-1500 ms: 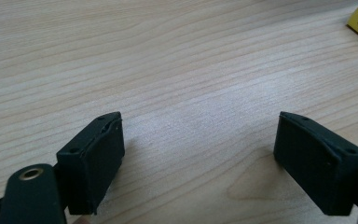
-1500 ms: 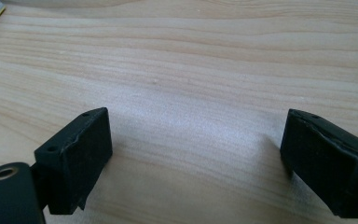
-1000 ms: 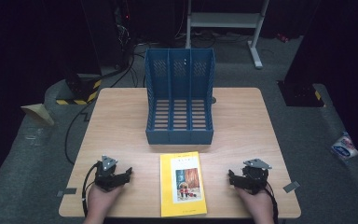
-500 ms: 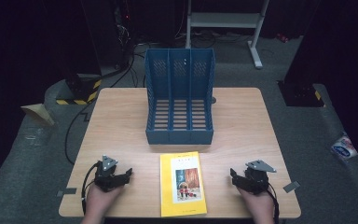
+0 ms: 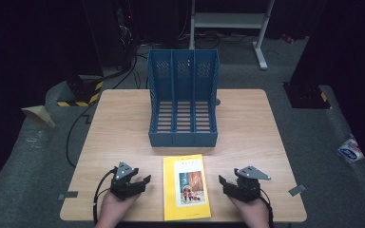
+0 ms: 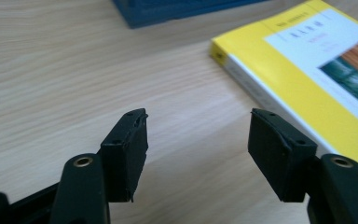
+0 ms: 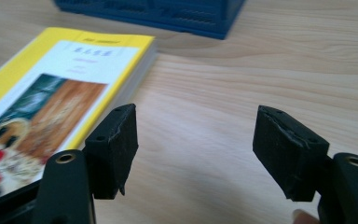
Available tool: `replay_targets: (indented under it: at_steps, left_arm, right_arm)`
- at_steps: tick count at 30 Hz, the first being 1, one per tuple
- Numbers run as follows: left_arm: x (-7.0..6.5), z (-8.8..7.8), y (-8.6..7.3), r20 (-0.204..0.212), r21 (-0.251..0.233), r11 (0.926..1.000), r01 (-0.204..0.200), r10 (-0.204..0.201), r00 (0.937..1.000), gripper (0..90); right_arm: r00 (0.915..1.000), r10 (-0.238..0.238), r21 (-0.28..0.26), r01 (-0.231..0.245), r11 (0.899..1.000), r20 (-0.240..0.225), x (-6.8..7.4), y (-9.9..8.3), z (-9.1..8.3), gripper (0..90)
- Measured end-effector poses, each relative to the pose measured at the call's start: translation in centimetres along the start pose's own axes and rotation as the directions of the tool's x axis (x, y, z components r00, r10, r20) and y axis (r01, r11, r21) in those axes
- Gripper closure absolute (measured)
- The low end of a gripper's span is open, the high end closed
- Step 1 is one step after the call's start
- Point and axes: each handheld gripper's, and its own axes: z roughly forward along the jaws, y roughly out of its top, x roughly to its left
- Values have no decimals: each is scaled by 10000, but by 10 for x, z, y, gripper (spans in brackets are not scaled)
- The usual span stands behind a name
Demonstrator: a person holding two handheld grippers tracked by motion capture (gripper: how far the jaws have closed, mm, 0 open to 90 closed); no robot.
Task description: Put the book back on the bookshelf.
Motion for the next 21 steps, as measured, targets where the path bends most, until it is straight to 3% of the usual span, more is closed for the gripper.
replay_targets:
  at_steps: [4, 8, 16, 21]
  left_arm:
    - [-22, 7, 2, 355, -51, 9994, -349, 351, 9988, 373]
    - [-34, 14, 4, 901, -140, 9997, 219, -205, 9957, 349]
    - [-53, 19, 5, 1397, 252, 9989, -387, 348, 9896, 340]
    - [-59, 19, 4, 1671, 342, 9989, -330, 269, 9856, 341]
  right_arm:
    - [9988, -151, 199, 160, 9997, -455, 18, 0, 5, 299]
    - [9964, -471, 195, 486, 9986, -709, 31, 0, 8, 301]
    - [9868, -828, 446, 898, 9950, -1389, 53, -2, 15, 344]
    - [9828, -979, 730, 1104, 9912, -1568, 60, -6, 22, 325]
